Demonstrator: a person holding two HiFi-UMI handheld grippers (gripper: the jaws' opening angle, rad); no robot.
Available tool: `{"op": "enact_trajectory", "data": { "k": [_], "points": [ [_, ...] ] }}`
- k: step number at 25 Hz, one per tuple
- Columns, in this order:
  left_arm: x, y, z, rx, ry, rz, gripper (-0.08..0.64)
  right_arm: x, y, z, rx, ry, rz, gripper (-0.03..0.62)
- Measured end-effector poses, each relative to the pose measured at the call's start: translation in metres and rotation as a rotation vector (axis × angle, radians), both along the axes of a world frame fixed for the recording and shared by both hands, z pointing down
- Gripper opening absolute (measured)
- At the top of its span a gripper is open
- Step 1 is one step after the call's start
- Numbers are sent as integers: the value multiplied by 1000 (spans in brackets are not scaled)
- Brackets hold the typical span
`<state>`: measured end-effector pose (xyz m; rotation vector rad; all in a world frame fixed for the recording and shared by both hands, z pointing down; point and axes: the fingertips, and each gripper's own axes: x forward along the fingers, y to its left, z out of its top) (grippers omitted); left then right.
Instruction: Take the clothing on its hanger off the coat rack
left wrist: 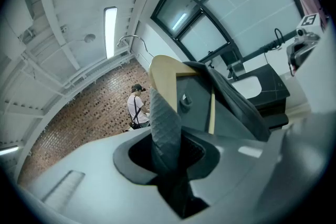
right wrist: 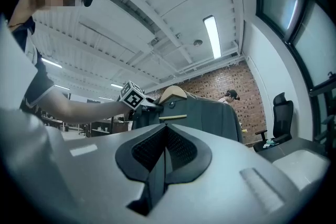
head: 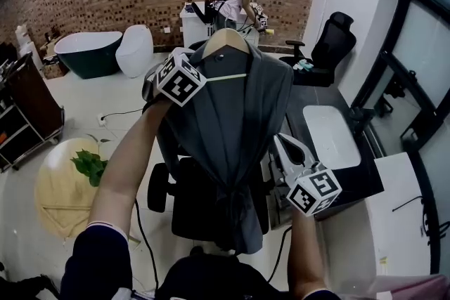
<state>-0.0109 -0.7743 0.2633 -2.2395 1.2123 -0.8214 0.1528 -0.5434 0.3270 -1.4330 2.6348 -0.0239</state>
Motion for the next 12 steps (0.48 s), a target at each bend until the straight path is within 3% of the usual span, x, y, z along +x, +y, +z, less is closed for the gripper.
{"op": "enact_trajectory", "data": {
  "k": [6, 12],
  "points": [
    [9, -6, 23, -39, 7, 33, 80, 0, -4, 9, -25, 1, 23, 2],
    [17, 6, 83, -137, 15, 64, 80, -4, -2, 23, -60, 7, 26, 2]
  ]
}}
